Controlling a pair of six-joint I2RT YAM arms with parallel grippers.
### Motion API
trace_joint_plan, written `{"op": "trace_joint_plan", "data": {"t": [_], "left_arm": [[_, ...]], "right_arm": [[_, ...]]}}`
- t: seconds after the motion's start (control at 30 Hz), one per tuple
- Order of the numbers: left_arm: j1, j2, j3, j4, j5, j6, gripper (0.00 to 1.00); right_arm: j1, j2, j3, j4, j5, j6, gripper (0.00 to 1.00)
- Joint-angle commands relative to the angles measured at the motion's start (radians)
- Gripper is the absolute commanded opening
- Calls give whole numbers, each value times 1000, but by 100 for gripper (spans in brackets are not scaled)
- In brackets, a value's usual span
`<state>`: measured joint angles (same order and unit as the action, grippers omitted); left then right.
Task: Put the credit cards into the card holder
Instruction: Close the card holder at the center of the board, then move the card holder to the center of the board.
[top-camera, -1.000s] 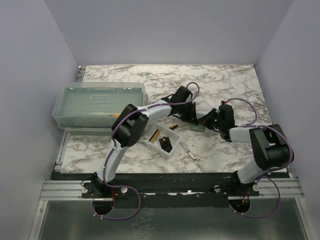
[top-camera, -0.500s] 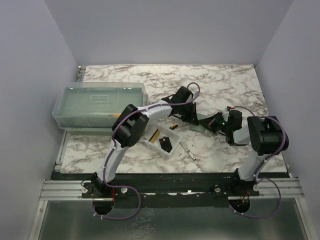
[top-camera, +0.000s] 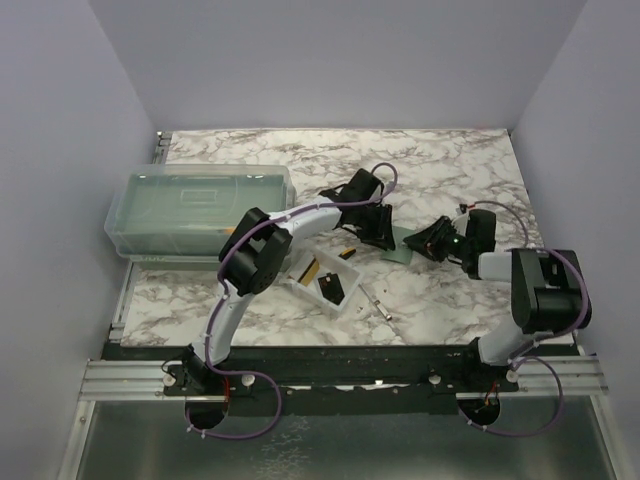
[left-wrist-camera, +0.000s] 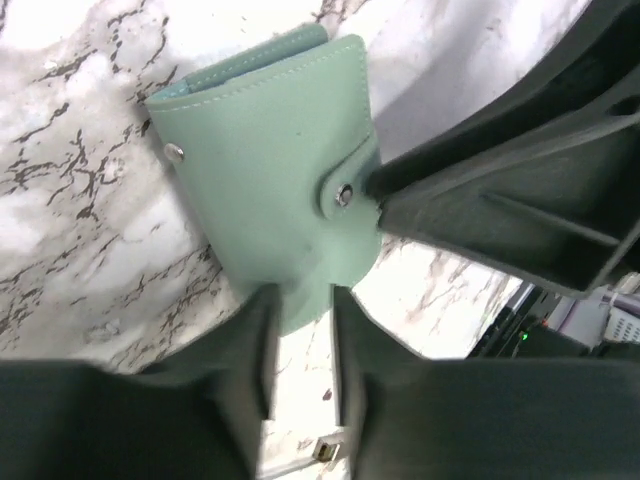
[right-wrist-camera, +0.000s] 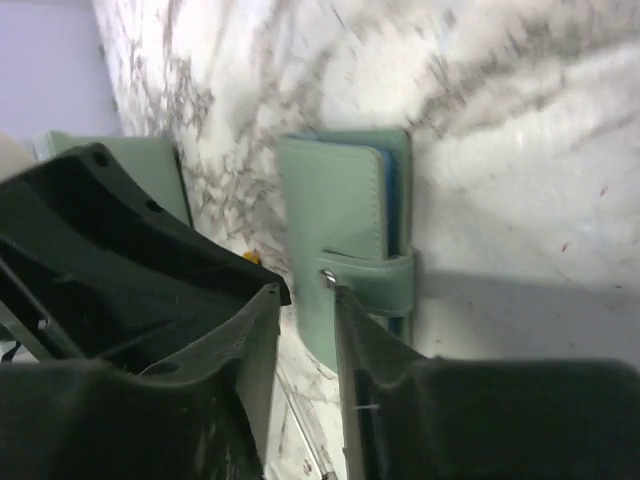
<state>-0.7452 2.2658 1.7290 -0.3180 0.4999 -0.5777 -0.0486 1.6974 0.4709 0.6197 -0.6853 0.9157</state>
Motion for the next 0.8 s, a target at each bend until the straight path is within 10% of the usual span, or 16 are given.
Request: {"op": "trace_joint_plan", "data": {"t": [0.0,0.27,0.77], "left_arm": [[7,-153,81,-87,44,18,43],[7,-385,57,-116,64,11,75],[18,-890,-177,-218,-385,61,83]], "right_arm": [[-9,-199,149,-626,159,-380,38],[69,-301,326,-994,324,-507,99],[440,92,686,-1198,936,-326,100]]}}
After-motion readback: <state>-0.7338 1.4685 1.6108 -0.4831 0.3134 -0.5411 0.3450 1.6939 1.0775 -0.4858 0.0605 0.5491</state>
